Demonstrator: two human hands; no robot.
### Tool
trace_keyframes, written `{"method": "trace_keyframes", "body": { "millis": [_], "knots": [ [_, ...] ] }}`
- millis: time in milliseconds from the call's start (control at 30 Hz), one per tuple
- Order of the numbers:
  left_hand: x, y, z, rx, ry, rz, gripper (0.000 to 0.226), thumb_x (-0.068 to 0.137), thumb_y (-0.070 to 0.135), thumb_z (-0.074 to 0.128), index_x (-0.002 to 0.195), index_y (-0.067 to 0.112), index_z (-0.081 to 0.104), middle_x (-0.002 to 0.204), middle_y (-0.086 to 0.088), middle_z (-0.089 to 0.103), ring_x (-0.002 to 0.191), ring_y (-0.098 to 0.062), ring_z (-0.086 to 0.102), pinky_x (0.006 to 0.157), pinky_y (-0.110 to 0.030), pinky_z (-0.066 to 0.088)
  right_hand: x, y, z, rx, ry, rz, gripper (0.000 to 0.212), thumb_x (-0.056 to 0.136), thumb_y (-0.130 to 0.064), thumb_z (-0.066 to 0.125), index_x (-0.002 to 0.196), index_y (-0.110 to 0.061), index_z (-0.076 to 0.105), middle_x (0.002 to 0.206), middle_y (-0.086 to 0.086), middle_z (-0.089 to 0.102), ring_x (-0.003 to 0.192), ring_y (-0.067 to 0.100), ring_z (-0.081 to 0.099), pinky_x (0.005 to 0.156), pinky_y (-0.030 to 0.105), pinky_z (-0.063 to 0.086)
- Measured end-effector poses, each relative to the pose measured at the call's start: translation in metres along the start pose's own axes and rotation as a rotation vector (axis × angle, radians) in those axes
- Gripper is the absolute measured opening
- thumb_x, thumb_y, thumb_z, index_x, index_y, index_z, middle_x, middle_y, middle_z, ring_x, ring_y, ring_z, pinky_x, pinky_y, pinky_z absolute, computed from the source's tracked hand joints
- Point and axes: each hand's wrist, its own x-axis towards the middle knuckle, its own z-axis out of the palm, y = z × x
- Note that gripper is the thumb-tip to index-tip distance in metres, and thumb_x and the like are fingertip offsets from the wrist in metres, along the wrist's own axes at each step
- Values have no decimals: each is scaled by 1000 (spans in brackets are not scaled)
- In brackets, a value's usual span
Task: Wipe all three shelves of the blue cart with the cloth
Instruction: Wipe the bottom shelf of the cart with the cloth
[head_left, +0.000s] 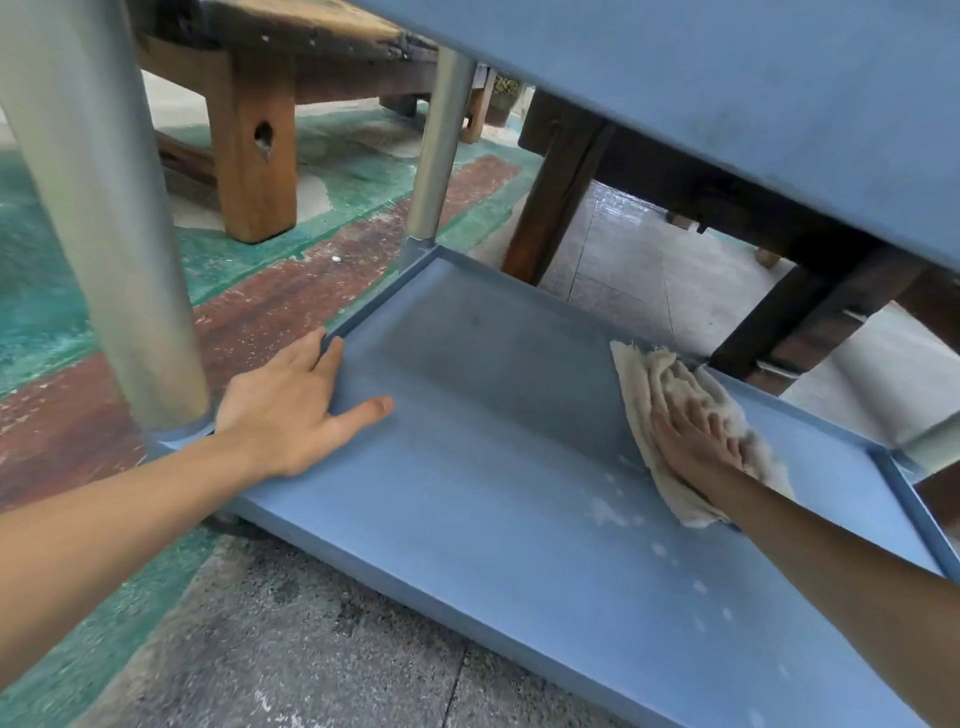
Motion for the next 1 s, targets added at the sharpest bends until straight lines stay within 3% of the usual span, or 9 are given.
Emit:
{"method": "trace_keyframes", "body": {
  "millis": [100, 167, 267, 400, 500, 667, 800, 933, 1000],
  "knots": [
    [-2, 3, -1, 50, -27, -8, 124, 62, 95, -10, 159, 22, 12, 168, 0, 4, 154, -17, 10, 98, -43, 48, -17, -29, 20, -56, -21, -80, 69, 98, -66, 6, 163, -44, -9, 174, -8, -13, 161, 21, -12, 129, 52, -4],
    [-4, 3, -1, 87, -56, -5, 124, 61, 95, -12, 159, 24, 13, 168, -4, 2, 154, -20, 8, 106, -44, 42, -34, -57, 35, -100, -27, -172, 65, 103, -62, 9, 164, -42, -4, 174, -9, -12, 161, 20, -12, 129, 52, -5],
    [-2, 7, 2, 187, -89, 13, 126, 61, 93, -18, 159, 20, 12, 167, -15, -3, 154, -28, -4, 124, -47, 7, -65, -106, 54, -110, -76, -307, 61, 104, -66, 16, 161, -53, 0, 173, -15, -12, 161, 19, -13, 128, 50, -6],
    [-4, 45, 19, 111, -130, 92, 99, 84, 74, -9, 159, 12, 5, 168, -10, 1, 154, -22, -11, 120, -49, -18, -111, -155, 78, -188, -126, -571, 57, 105, -65, 19, 159, -56, 5, 174, -9, -12, 160, 22, -18, 127, 49, -13],
    [-6, 85, 24, -135, -134, 65, 88, 94, 64, 0, 158, 5, 2, 168, -10, 4, 154, -21, -5, 122, -43, -13, -131, -163, 81, -192, -169, -654, 58, 106, -61, 23, 162, -50, 10, 174, -9, -10, 160, 18, -18, 127, 45, -16],
    [-6, 145, 13, -312, -95, 116, 81, 98, 59, 9, 155, 3, 22, 163, -17, 23, 151, -28, 17, 124, -39, 7, -140, -140, 73, -239, -129, -661, 78, 99, -63, 21, 167, -28, 10, 175, -1, -8, 160, 19, -19, 128, 49, -11],
    [-18, 162, 16, -409, -100, 146, 73, 97, 63, 9, 159, 24, 12, 166, -6, 18, 141, -34, 38, 113, -45, 32, -139, -102, 64, -226, -107, -650, 64, 105, -63, 22, 165, -41, 13, 175, -6, -7, 159, 16, -19, 127, 49, -15],
    [-32, 147, 36, -237, -120, 229, 73, 100, 57, 9, 159, 14, 10, 168, -8, 9, 154, -22, 10, 124, -36, 8, -125, -56, 52, -215, -65, -518, 61, 102, -70, 16, 160, -54, 12, 174, -16, -7, 160, 12, -14, 127, 47, -13],
    [-30, 144, 40, -197, -118, 247, 73, 101, 54, 9, 158, 10, 13, 167, -7, 11, 154, -18, 7, 125, -33, 4, -114, -25, 39, -217, -32, -441, 60, 102, -70, 15, 160, -55, 9, 173, -19, -7, 159, 7, -15, 127, 43, -13]
  ]
}}
